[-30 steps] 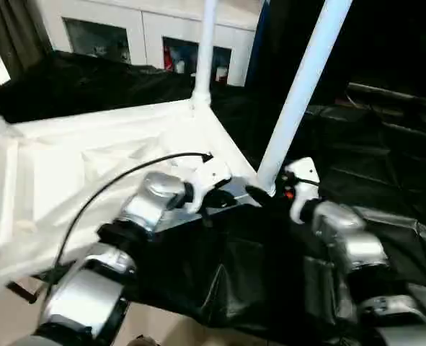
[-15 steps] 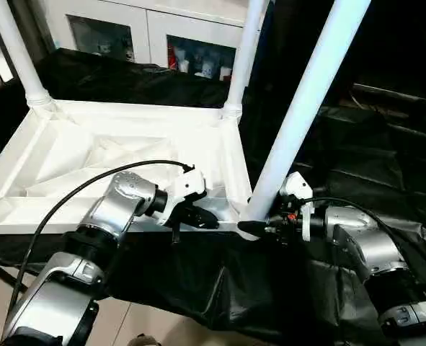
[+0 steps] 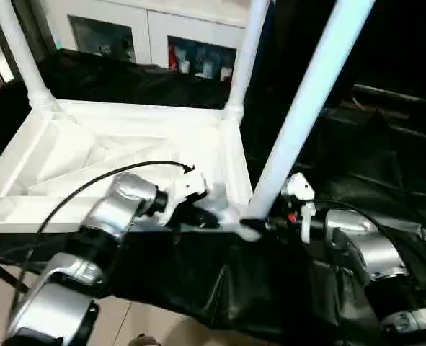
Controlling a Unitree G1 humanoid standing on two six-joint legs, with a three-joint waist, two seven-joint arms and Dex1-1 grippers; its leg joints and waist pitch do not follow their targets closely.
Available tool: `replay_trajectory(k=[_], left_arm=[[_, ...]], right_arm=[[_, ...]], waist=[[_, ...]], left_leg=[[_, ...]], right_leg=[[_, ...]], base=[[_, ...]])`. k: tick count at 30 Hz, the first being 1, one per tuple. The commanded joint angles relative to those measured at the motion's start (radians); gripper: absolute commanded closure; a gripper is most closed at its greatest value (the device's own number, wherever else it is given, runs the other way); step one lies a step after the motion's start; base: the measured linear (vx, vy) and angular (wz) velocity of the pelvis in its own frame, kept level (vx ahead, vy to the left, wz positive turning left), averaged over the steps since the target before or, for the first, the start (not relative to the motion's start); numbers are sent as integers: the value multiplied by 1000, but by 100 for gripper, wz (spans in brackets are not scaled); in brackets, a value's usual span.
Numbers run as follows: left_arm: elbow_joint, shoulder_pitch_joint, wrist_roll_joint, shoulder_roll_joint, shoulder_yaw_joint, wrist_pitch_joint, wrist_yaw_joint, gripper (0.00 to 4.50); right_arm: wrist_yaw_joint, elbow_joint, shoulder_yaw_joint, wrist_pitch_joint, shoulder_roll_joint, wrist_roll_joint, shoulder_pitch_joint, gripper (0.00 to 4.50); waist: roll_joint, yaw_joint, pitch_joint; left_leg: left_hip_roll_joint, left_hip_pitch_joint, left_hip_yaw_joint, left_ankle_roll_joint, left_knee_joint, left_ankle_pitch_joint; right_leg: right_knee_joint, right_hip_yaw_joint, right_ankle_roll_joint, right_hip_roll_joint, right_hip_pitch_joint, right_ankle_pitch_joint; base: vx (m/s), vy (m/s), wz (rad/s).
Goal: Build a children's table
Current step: Rotate leg to tighten
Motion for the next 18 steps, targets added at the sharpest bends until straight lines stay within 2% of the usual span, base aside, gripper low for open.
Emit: replay_trajectory(k=[1, 3, 6, 7, 9, 10, 11, 13, 14, 16, 18], left_arm=[[71, -23, 23, -85, 6, 32, 189, 450], [95, -37, 29, -126, 10, 46, 254, 450], [107, -46, 35, -157, 6, 53, 295, 450], [114, -47, 46, -186, -7, 52, 317, 450], [124, -50, 56, -213, -17, 42, 327, 450], [127, -50, 58, -219, -20, 39, 324, 450], [133, -52, 60, -222, -20, 33, 327, 450], [137, -53, 62, -224, -19, 30, 329, 450], [141, -55, 62, -220, -20, 24, 329, 450], [145, -56, 58, -202, -20, 10, 319, 450], [139, -53, 55, -187, -19, 1, 295, 450]], right_arm=[[-202, 98, -16, 33, 77, -21, -20, 190], [-341, 152, -67, 42, 128, -7, -50, 190], [-422, 184, -98, 48, 167, 9, -71, 191], [-464, 195, -95, 39, 207, 3, -86, 191], [-458, 199, -55, 3, 236, -37, -97, 191], [-449, 198, -36, -11, 240, -56, -98, 135], [-431, 201, -21, -27, 242, -68, -101, 121], [-421, 203, -14, -37, 244, -73, -104, 114], [-416, 206, -12, -48, 242, -76, -109, 114], [-384, 203, 2, -83, 216, -89, -119, 85], [-335, 187, 9, -95, 190, -84, -116, 77]], waist=[[11, -6, -42], [7, -10, -43], [7, -14, -42], [15, -17, -43], [11, -18, -43], [12, -19, -43], [11, -21, -42], [12, -22, -42], [10, -22, -42], [8, -23, -41], [9, -24, -41]], left_leg=[[6, 9, 0, -31, -71, -331], [4, 8, -3, -34, -73, -347], [3, 9, -3, -29, -73, -360], [3, 8, -4, -25, -74, -369], [0, 9, -3, -23, -73, -376], [0, 9, -3, -21, -73, -382], [0, 6, -5, -17, -74, -385], [1, 5, -6, -16, -75, -386], [1, 4, -6, -14, -75, -387], [1, 5, -7, -11, -76, -401], [1, 3, -7, -6, -76, -403]], right_leg=[[-86, 34, -143, -47, 30, -409], [-93, 31, -124, -46, 29, -440], [-98, 31, -114, -44, 26, -447], [-101, 31, -113, -42, 25, -433], [-102, 29, -111, -40, 23, -431], [-102, 30, -110, -41, 23, -436], [-103, 28, -107, -40, 25, -441], [-102, 29, -110, -41, 25, -433], [-102, 29, -108, -41, 25, -435], [-105, 28, -105, -42, 23, -454], [-105, 28, -104, -42, 24, -458]], base=[[-57, 1, -3], [-52, 3, -3], [0, 0, 0], [0, 0, 0], [0, 0, 0], [0, 0, 0], [0, 0, 0], [0, 0, 0], [0, 0, 0], [0, 0, 0], [0, 0, 0]])
